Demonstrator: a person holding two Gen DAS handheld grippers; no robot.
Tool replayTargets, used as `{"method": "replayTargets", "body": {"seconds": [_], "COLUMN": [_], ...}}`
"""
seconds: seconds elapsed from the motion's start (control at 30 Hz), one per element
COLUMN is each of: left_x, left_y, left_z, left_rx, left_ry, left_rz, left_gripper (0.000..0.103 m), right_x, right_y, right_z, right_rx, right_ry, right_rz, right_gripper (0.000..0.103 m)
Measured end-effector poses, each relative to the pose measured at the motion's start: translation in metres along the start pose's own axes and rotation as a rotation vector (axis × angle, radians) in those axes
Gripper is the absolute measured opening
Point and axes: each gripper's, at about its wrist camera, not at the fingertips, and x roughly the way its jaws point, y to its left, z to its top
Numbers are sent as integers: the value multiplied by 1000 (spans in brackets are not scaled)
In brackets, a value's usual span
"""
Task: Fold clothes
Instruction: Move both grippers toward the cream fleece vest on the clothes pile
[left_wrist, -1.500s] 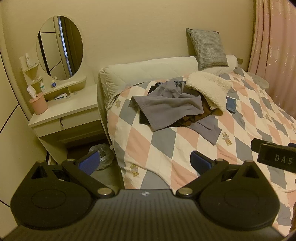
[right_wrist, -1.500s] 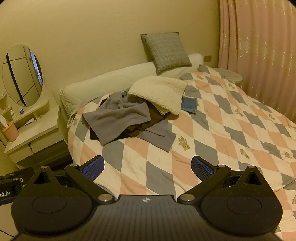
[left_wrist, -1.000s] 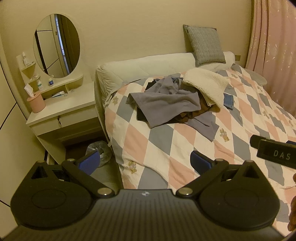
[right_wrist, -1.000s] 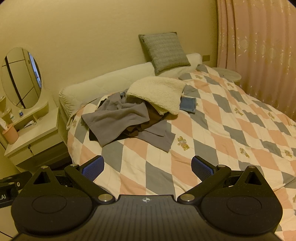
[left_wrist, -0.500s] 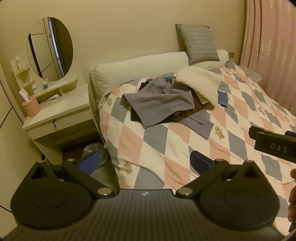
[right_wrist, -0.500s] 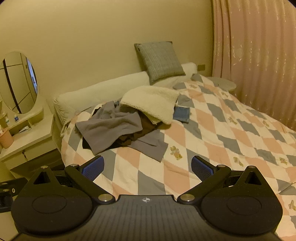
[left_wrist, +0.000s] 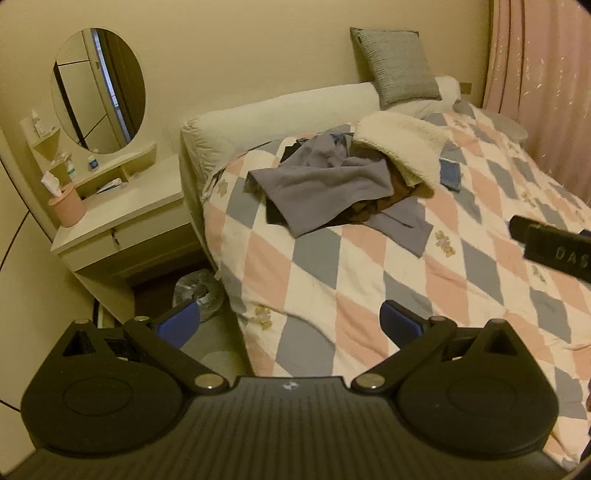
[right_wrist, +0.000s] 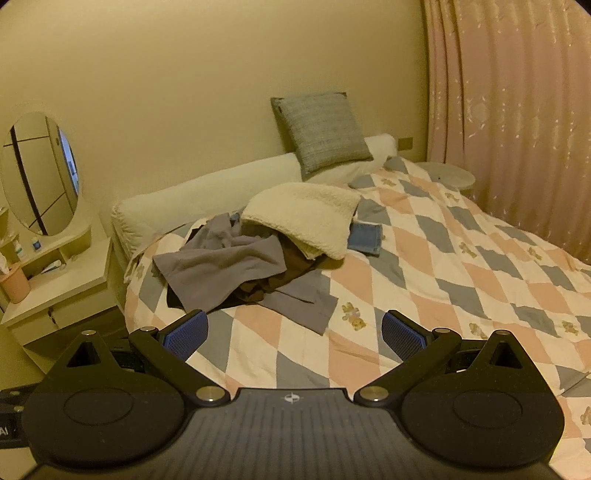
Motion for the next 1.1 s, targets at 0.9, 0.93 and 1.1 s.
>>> {"method": "replayTargets", "body": {"seconds": [0.9,0.93,1.1], "left_x": [160,170,210], "left_y": [12,11,4], "left_z": [109,115,143], "left_rx": [109,124,201], "left_ry": [5,7,14], "left_rz": [-267,-273,-297], "left_gripper": [102,102,102], "right_x": [125,134,170], "right_y": [3,6,14], "right_z": [27,30,37], "right_rx": [67,60,68], "right_ry": [32,37,34], "right_rz": [-95,-95,-142], "right_gripper": [103,103,103]}}
